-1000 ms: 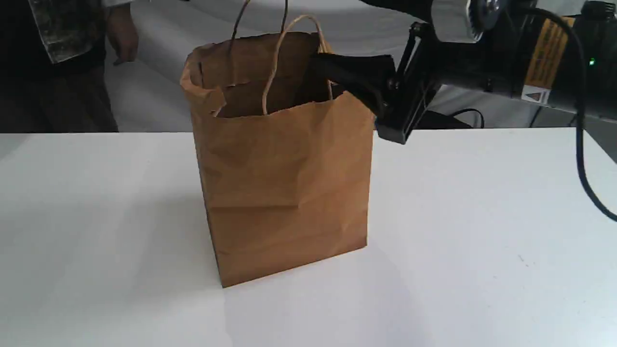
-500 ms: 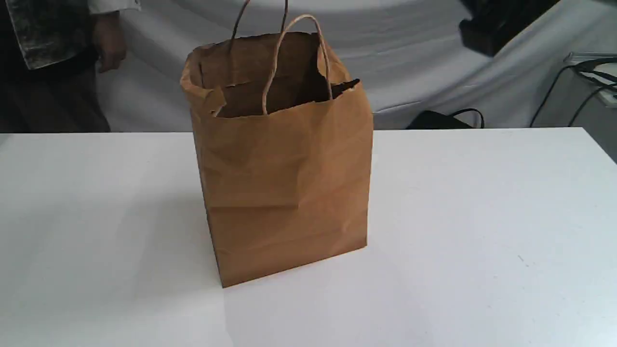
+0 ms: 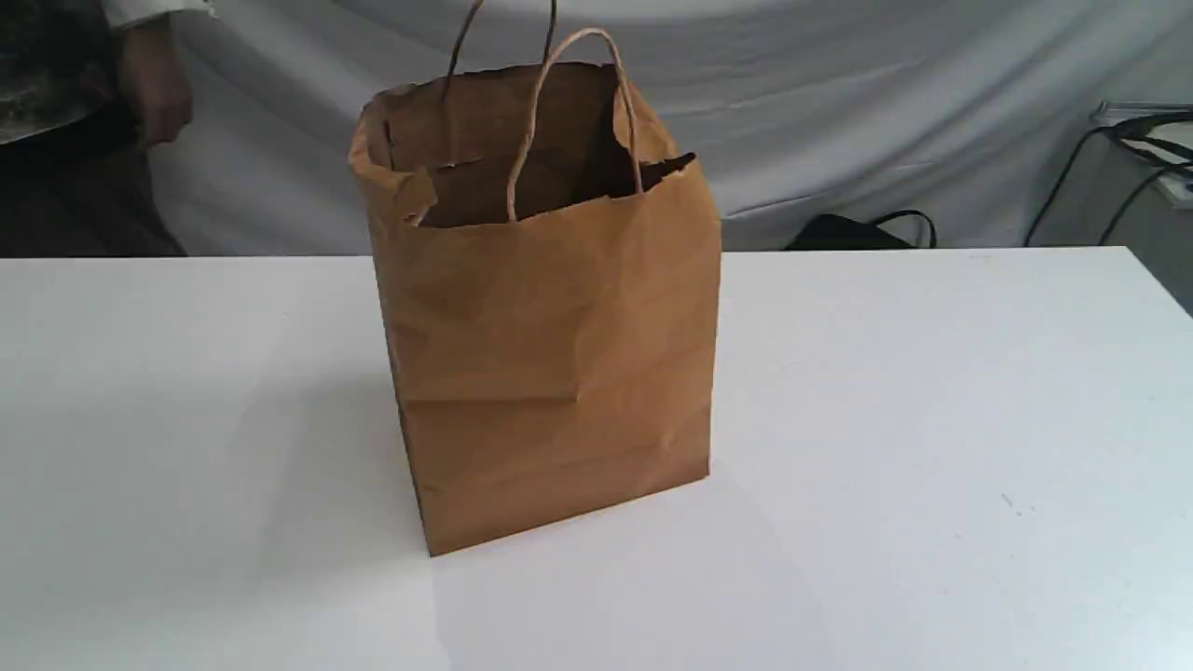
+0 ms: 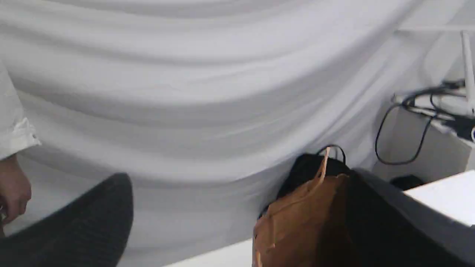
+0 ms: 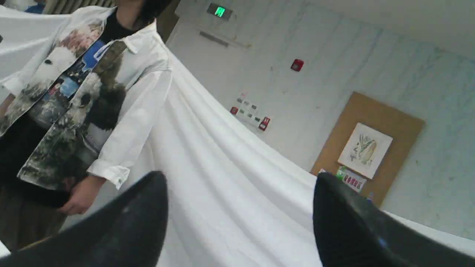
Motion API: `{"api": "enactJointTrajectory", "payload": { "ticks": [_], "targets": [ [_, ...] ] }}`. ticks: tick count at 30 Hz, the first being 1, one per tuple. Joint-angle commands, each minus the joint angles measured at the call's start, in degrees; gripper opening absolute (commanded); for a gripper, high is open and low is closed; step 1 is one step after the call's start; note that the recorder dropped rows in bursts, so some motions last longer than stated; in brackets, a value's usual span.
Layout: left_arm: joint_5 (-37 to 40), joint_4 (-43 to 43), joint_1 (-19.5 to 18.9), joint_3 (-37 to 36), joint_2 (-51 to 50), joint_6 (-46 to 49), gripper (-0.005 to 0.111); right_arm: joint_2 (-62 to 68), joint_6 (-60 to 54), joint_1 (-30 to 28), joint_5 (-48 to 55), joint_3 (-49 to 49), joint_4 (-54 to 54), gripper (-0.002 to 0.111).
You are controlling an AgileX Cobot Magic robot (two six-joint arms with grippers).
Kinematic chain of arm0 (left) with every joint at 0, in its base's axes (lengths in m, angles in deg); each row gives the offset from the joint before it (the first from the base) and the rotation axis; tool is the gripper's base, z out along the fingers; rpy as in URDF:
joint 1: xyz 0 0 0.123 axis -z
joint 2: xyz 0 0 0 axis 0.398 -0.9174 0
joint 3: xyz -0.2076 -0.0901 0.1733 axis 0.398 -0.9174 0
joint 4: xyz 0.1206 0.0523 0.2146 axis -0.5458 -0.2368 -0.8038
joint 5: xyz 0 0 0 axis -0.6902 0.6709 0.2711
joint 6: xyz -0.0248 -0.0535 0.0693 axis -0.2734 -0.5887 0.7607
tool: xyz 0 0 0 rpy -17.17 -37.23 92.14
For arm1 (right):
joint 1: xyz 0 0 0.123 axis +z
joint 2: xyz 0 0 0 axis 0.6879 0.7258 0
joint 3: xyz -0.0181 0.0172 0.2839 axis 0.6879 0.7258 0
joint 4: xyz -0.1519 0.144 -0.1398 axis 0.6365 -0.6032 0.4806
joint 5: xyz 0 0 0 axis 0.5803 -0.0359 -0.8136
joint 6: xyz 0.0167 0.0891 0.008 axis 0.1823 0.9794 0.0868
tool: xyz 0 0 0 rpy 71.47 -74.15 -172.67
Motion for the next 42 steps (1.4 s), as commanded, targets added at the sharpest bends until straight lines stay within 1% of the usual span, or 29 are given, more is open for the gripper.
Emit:
{"api": "enactJointTrajectory", "payload": {
  "ticks": [1,3,6,11,14,17,24,30,33,39,42],
  "targets": [
    [-11.55,0.83,-0.11,-9.05,6.57,-0.08,0.079,-5.05,0.22,0.15,-1.03,3.23,-0.85,0.052],
    [-16.28,0.60,-0.11,-14.17,10.26,-0.10,0.079,-7.83,-0.07,0.15,-1.59,5.21,-1.21,0.051],
    [-20.70,0.33,-0.11,-20.66,14.98,-0.10,0.079,-11.15,-2.86,0.15,-2.65,7.96,-4.60,0.049],
    [-27.76,0.22,-0.11,-29.25,21.13,1.66,0.079,-15.90,-12.91,0.15,-4.69,12.74,-17.53,0.046],
    [-31.87,-1.75,-0.11,-34.57,24.59,1.28,0.079,-17.89,-19.22,0.15,-4.81,15.21,-25.91,0.044],
    [-34.33,-2.02,-0.11,-39.01,27.29,0.55,0.079,-19.51,-25.15,0.15,-6.78,18.21,-33.60,0.043],
    [-42.61,-2.02,-0.11,-50.37,33.12,-0.43,0.079,-21.17,-37.43,0.15,-17.80,27.61,-48.23,0.043],
    [-53.09,-5.81,-0.11,-60.16,37.86,-1.86,0.079,-21.17,-47.36,0.15,-26.93,35.27,-60.26,0.043],
    [-57.05,-8.32,-0.11,-63.84,39.83,-3.38,0.079,-21.17,-49.41,0.15,-30.27,38.54,-63.68,0.043],
    [-57.73,-9.86,-0.11,-68.17,41.44,-4.08,0.079,-21.17,-50.81,0.15,-33.31,45.06,-66.10,0.043],
    [-59.12,-9.72,-0.11,-69.04,41.44,-7.76,0.079,-21.17,-51.21,0.15,-35.80,48.18,-67.89,0.043]
  ]
}}
